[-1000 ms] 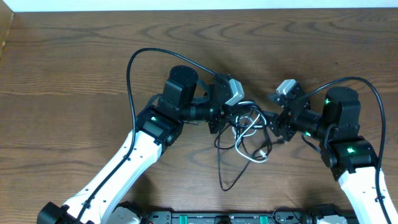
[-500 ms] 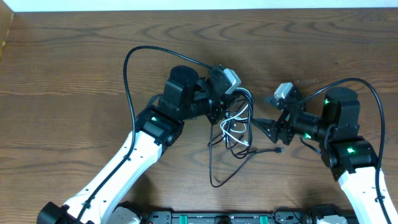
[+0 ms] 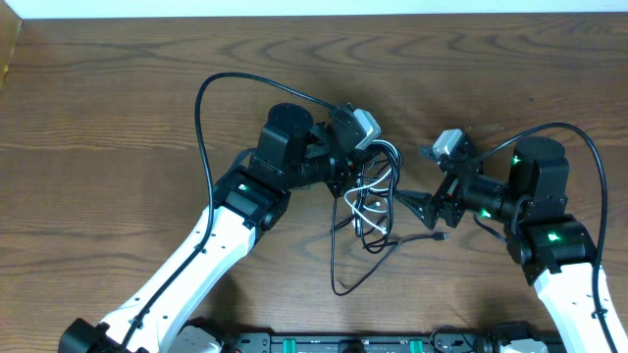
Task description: Untangle cables
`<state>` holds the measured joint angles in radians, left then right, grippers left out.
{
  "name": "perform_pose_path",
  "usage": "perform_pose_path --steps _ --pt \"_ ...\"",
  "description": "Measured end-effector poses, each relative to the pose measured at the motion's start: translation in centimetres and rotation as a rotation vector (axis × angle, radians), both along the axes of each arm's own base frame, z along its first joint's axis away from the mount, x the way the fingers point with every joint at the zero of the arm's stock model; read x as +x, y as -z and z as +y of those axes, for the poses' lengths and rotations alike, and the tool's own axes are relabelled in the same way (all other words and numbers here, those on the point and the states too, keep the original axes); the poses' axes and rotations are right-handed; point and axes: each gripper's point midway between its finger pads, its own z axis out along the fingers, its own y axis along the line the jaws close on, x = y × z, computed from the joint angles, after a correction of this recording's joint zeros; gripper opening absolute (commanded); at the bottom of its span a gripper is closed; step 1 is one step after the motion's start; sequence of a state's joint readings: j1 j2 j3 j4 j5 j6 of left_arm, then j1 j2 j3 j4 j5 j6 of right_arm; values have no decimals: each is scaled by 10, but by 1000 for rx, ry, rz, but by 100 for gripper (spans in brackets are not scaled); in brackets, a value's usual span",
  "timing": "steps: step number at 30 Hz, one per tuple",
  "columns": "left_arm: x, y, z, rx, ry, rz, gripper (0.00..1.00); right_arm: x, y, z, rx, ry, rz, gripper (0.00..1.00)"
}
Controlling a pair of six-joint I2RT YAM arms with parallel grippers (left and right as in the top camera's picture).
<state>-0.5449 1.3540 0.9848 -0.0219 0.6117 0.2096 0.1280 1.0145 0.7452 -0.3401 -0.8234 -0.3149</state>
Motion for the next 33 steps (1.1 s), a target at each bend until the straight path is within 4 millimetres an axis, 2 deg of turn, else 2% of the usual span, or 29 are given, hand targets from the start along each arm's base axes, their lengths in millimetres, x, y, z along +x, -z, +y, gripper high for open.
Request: perform_pose_path --steps 9,19,33 --pt "2 2 2 10 -15 3 8 3 0 -1 -8 12 -10 94" --pt "11 11 11 57 -85 6 7 16 7 -15 -74 109 -19 94" --pt "7 -4 1 -15 -43 -4 8 7 16 -13 -73 90 40 95"
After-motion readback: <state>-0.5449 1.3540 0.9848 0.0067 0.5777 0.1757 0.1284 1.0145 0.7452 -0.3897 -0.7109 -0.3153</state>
